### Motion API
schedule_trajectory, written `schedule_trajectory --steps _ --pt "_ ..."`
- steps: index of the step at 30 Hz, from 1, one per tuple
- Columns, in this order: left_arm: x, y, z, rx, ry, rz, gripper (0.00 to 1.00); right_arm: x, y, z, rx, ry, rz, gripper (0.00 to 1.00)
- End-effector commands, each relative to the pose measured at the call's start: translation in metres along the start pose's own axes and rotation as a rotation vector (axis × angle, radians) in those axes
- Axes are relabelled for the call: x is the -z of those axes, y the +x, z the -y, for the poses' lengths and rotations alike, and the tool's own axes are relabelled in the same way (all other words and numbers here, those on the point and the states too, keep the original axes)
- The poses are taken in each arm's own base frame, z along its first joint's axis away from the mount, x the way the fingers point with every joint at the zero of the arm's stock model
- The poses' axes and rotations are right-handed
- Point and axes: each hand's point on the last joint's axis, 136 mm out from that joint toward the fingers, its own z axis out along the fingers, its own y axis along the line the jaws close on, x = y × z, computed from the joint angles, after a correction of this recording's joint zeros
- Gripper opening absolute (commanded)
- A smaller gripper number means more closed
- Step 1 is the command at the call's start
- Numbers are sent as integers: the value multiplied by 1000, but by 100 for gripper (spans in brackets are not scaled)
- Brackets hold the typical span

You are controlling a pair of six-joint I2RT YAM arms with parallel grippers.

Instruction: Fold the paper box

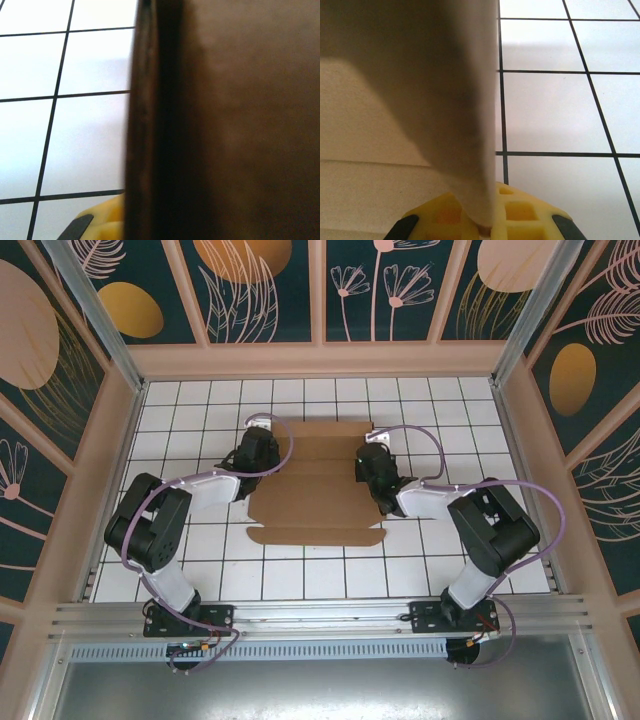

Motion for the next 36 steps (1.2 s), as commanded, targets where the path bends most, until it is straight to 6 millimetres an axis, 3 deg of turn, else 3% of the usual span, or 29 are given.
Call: schedule_trajectory --steps 1,3,7,10,17,23,25,31,33,36 --pt "-7 11 -19 10 -109 -15 5 5 -23 2 -67 56 71 0" --pt "-9 18 -16 14 -89 -30 8 4 -22 3 -67 59 70 0" --pt "-5 23 -2 43 11 -26 24 -1 -15 5 -53 45 60 0" --pt "10 12 12 38 120 29 35 -2 -14 14 -76 29 56 0" --pt "48 -16 20 15 219 146 42 -4 -18 28 -92 28 58 0" --pt "72 -13 21 1 283 197 42 0 -17 24 -72 -14 75 2" --pt "82 -17 20 -15 295 230 42 -3 -18 37 -82 6 76 2" --pt "101 -49 10 -38 254 432 42 -4 -15 37 -68 -22 65 3" --pt "99 -52 2 -11 211 476 33 -3 -16 35 -62 -36 69 3" --pt "95 -49 5 -39 223 505 10 -3 -16 33 -54 -51 69 3"
